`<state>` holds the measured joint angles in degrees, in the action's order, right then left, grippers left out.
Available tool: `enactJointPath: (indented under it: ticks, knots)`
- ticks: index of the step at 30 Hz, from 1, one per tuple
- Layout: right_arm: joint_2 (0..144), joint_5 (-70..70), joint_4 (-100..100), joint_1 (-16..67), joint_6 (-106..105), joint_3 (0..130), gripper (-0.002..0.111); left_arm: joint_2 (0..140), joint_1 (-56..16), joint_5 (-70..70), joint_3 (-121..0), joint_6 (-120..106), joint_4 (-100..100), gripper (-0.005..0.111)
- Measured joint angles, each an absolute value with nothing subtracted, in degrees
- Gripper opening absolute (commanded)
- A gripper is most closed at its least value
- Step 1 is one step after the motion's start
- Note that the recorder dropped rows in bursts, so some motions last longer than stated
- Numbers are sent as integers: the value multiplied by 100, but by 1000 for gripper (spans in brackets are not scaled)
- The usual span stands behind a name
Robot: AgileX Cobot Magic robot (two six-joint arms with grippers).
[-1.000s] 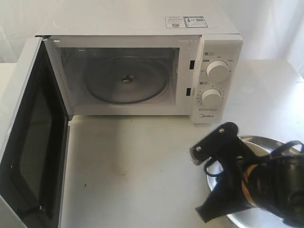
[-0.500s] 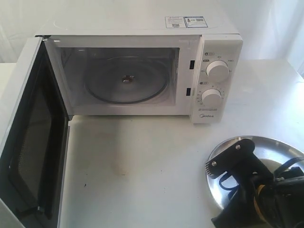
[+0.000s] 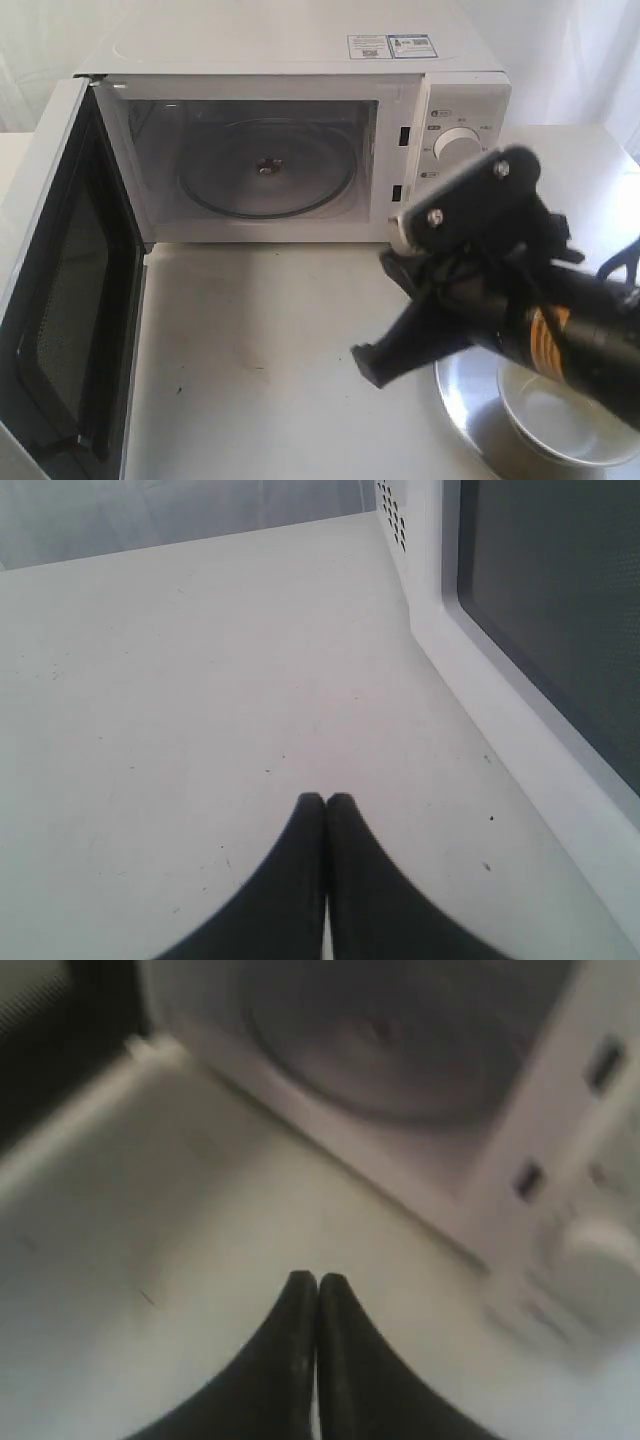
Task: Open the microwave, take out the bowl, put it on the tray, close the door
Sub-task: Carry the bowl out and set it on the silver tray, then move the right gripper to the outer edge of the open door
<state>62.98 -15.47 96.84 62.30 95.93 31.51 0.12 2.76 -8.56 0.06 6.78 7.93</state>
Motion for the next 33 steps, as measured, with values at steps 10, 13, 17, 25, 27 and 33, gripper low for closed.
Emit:
enactJointPath:
  ticks: [10,13,17,25,27,33]
  knots:
    - [7263,540,9928,6298,8728,5818,0,12,276,-856,6,678,793,0]
    - [8015,1068,9928,6298,8536,6627,0,12,276,-856,6,678,793,0]
    - [8895,1602,9939,6492,8096,7491,0,12,276,-856,6,678,793,0]
    - [9770,3518,9951,6686,7149,8555,0,12,276,-856,6,678,793,0]
    - [9891,3661,9951,6698,7234,8645,0,12,276,-856,6,678,793,0]
    - [10109,3333,10000,6708,7465,8687,0,12,276,-856,6,678,793,0]
